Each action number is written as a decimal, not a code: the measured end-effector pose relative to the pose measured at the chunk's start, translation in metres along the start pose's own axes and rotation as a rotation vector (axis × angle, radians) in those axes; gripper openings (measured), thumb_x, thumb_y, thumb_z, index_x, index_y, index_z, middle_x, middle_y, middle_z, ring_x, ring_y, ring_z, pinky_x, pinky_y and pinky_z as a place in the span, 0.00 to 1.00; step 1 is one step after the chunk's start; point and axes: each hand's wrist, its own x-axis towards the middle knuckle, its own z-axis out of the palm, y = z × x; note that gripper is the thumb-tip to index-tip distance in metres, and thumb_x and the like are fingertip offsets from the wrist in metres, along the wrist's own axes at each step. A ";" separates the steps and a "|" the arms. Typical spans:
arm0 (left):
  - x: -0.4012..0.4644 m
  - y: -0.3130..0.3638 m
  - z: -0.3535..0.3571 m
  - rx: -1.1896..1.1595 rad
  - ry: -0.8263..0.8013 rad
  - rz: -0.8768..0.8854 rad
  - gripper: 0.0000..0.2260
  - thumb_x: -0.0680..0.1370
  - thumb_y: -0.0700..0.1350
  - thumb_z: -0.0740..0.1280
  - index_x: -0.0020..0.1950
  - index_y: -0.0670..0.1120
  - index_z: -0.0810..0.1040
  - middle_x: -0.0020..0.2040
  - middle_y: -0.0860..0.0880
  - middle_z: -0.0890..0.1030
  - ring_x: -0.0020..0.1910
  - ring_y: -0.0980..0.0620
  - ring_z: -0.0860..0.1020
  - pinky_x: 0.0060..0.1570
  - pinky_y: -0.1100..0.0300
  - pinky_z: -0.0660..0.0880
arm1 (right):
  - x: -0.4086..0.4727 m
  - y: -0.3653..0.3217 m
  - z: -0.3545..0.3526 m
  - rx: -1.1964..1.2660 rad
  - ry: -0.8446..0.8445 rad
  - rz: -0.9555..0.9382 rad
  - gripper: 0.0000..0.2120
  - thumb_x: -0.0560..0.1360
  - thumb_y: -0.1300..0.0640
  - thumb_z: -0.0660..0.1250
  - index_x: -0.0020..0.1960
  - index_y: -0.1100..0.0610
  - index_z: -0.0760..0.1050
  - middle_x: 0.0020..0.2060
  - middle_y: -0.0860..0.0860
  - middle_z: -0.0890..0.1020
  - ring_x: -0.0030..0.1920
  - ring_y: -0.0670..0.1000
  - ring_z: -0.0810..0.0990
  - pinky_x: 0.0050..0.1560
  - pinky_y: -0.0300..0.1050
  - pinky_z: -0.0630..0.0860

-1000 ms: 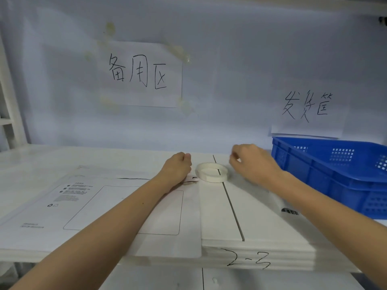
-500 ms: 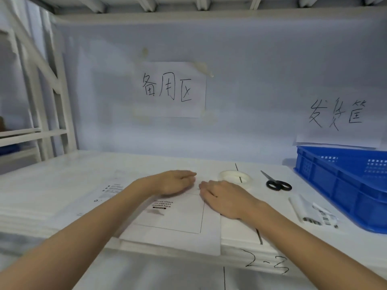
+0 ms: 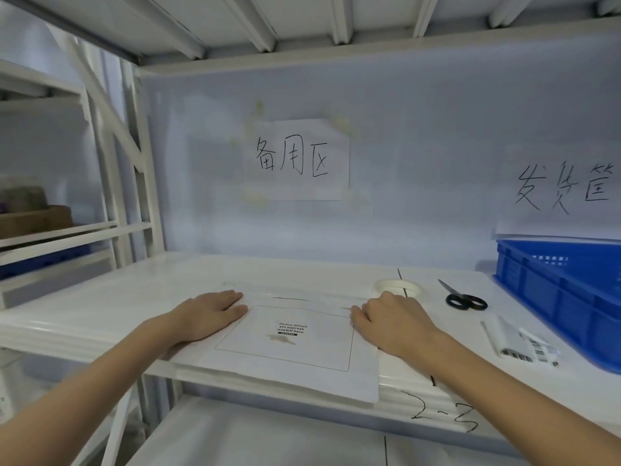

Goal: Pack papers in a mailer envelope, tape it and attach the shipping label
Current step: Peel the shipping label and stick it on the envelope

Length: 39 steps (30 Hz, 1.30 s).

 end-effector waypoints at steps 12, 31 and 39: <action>-0.020 0.031 0.006 0.067 -0.005 -0.067 0.27 0.81 0.63 0.44 0.79 0.57 0.51 0.80 0.56 0.52 0.79 0.50 0.52 0.75 0.42 0.48 | -0.022 0.022 -0.013 -0.011 -0.029 -0.017 0.20 0.79 0.48 0.50 0.31 0.56 0.65 0.29 0.50 0.71 0.36 0.57 0.72 0.37 0.45 0.67; -0.010 0.111 0.000 0.190 0.140 -0.062 0.32 0.77 0.67 0.42 0.59 0.49 0.77 0.59 0.47 0.80 0.58 0.45 0.75 0.58 0.50 0.71 | -0.077 0.152 -0.068 0.034 -0.390 0.448 0.23 0.75 0.57 0.62 0.70 0.56 0.68 0.62 0.56 0.75 0.47 0.53 0.81 0.50 0.47 0.80; -0.025 0.169 -0.007 0.045 0.322 0.238 0.21 0.81 0.59 0.52 0.65 0.51 0.75 0.63 0.48 0.77 0.63 0.47 0.74 0.61 0.52 0.70 | -0.063 0.140 -0.067 0.159 -0.004 0.395 0.16 0.75 0.62 0.60 0.60 0.55 0.79 0.57 0.55 0.81 0.54 0.55 0.79 0.54 0.49 0.78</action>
